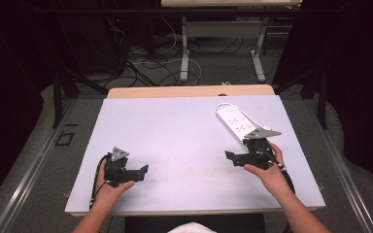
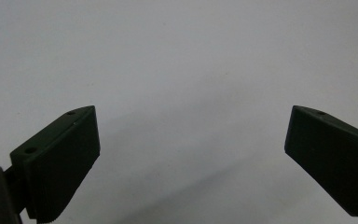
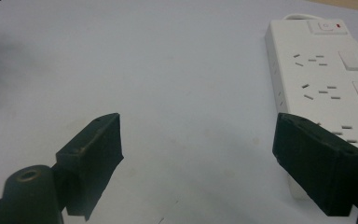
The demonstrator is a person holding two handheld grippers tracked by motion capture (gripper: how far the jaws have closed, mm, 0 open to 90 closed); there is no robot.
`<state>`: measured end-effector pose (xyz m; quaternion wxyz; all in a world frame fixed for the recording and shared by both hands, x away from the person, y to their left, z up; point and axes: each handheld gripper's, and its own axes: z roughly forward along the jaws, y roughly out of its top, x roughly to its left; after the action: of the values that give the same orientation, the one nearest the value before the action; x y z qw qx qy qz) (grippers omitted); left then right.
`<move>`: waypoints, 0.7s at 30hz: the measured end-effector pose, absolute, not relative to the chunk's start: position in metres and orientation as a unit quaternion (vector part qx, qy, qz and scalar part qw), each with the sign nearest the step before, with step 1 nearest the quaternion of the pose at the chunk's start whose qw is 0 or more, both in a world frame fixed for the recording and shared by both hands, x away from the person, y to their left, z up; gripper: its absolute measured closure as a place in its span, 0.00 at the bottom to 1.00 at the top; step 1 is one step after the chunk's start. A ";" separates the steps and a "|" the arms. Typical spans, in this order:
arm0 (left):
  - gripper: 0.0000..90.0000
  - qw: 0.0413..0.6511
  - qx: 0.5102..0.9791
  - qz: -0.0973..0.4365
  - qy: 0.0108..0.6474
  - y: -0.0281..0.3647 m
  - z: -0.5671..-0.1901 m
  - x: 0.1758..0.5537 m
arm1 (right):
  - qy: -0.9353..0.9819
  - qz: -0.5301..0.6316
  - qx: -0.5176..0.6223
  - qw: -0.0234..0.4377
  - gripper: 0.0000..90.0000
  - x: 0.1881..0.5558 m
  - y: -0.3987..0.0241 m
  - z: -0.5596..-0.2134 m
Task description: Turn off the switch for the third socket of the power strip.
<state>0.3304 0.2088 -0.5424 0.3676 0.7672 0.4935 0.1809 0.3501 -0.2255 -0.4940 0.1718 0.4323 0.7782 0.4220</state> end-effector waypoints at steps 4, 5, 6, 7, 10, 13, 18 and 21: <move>0.03 0.363 0.772 0.181 0.489 0.209 -0.542 0.331 | 0.780 0.419 0.427 0.181 0.17 0.345 -0.225 -0.501; 0.03 0.364 0.771 0.181 0.490 0.209 -0.542 0.331 | 0.782 0.422 0.422 0.182 0.17 0.345 -0.225 -0.503; 0.03 0.363 0.772 0.181 0.490 0.209 -0.542 0.331 | 0.781 0.421 0.425 0.180 0.17 0.344 -0.225 -0.504; 0.03 0.365 0.771 0.177 0.492 0.209 -0.542 0.331 | 0.781 0.422 0.424 0.180 0.17 0.343 -0.225 -0.506; 0.03 0.365 0.770 0.178 0.492 0.209 -0.542 0.331 | 0.784 0.424 0.417 0.181 0.17 0.342 -0.223 -0.511; 0.03 0.365 0.771 0.177 0.492 0.209 -0.542 0.331 | 0.785 0.423 0.413 0.182 0.17 0.341 -0.221 -0.516; 0.03 0.363 0.771 0.177 0.491 0.209 -0.542 0.331 | 0.789 0.421 0.408 0.182 0.17 0.340 -0.218 -0.523; 0.03 0.362 0.774 0.179 0.488 0.210 -0.541 0.331 | 0.791 0.417 0.408 0.185 0.17 0.340 -0.217 -0.529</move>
<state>0.3308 0.2097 -0.5415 0.3622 0.7736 0.4882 0.1791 0.3399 -0.2170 -0.5294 0.1846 0.4075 0.7910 0.4173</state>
